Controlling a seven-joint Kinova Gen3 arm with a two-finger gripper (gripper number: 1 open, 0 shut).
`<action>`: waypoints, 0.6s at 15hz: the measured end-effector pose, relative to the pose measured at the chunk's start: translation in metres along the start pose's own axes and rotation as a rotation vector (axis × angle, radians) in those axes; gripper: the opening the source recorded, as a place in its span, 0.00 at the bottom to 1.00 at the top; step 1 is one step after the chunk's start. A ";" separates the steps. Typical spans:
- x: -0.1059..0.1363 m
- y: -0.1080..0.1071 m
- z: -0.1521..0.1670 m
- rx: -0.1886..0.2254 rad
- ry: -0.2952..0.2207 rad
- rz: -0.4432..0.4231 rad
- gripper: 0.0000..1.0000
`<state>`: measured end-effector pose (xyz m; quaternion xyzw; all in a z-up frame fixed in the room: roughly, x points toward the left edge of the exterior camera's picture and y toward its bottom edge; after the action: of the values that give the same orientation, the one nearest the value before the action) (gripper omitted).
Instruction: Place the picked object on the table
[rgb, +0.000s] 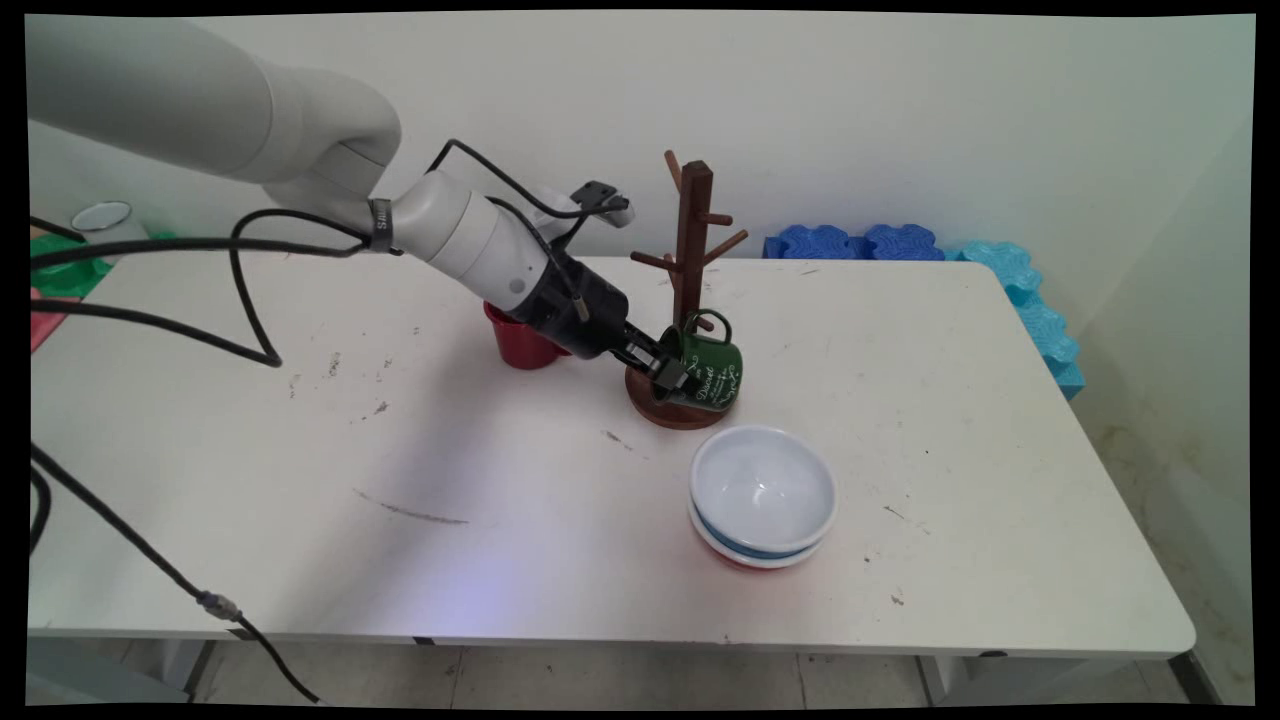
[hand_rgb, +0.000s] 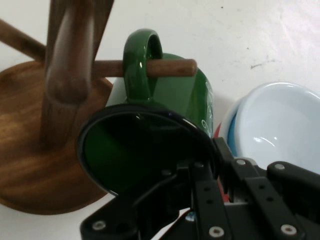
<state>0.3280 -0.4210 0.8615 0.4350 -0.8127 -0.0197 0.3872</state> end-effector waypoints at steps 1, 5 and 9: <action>0.001 0.001 -0.001 -0.003 0.001 0.004 0.00; 0.004 0.007 -0.005 -0.015 0.004 0.020 0.00; 0.006 0.015 -0.008 -0.028 0.005 0.034 0.00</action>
<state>0.3212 -0.4137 0.8760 0.4156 -0.8187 -0.0237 0.3955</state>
